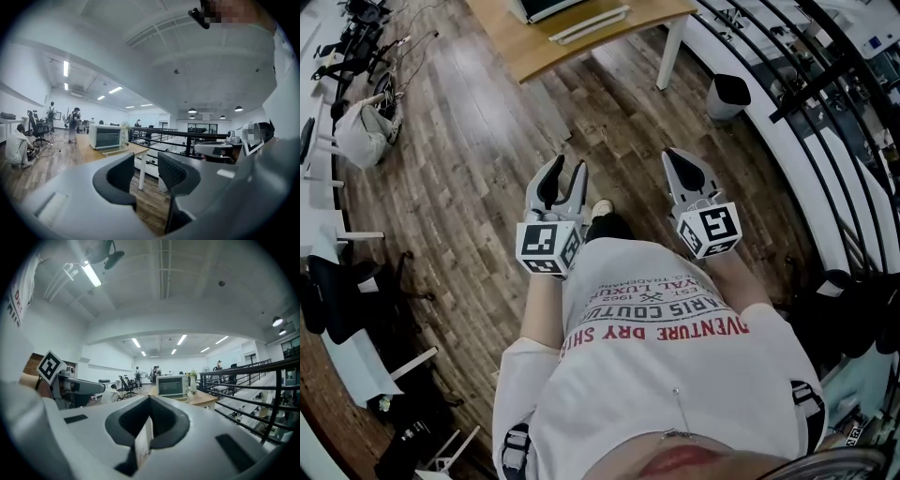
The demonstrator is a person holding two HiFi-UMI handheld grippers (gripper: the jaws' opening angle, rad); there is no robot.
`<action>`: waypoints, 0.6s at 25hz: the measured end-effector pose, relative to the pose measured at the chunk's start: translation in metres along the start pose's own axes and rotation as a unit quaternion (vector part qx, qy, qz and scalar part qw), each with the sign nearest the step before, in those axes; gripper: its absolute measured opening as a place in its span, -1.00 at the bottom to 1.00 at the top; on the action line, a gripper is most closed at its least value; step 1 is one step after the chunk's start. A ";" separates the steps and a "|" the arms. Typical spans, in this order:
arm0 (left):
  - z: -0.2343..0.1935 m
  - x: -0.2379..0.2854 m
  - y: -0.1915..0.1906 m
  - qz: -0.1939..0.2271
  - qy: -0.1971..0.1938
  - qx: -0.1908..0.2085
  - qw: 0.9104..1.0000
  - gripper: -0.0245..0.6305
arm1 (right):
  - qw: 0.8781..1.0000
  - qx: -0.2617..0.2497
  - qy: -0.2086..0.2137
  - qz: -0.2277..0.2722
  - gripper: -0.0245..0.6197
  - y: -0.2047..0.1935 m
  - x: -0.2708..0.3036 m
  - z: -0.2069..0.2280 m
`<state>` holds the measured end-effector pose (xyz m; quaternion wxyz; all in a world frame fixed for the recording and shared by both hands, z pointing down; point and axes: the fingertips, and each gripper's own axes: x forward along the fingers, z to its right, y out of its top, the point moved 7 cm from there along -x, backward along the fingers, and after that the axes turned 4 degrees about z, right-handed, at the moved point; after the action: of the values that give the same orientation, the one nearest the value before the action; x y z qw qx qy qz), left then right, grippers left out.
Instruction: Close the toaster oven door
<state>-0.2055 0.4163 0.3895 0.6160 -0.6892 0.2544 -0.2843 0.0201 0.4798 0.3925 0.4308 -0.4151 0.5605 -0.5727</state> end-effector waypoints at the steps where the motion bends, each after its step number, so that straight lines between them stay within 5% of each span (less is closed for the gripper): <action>1: 0.001 0.001 -0.001 -0.004 0.001 -0.002 1.000 -0.49 | 1.000 0.001 0.000 -0.003 -0.97 -0.001 0.000 0.002; 15: -0.058 0.069 -0.003 -0.027 0.009 -0.019 0.999 -0.49 | 0.999 0.014 0.003 -0.034 -0.97 -0.008 0.083 0.037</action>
<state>-0.1977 0.3273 0.4026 0.5927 -0.7046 0.2464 -0.3026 0.0313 0.3900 0.4012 0.4152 -0.4265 0.5388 -0.5961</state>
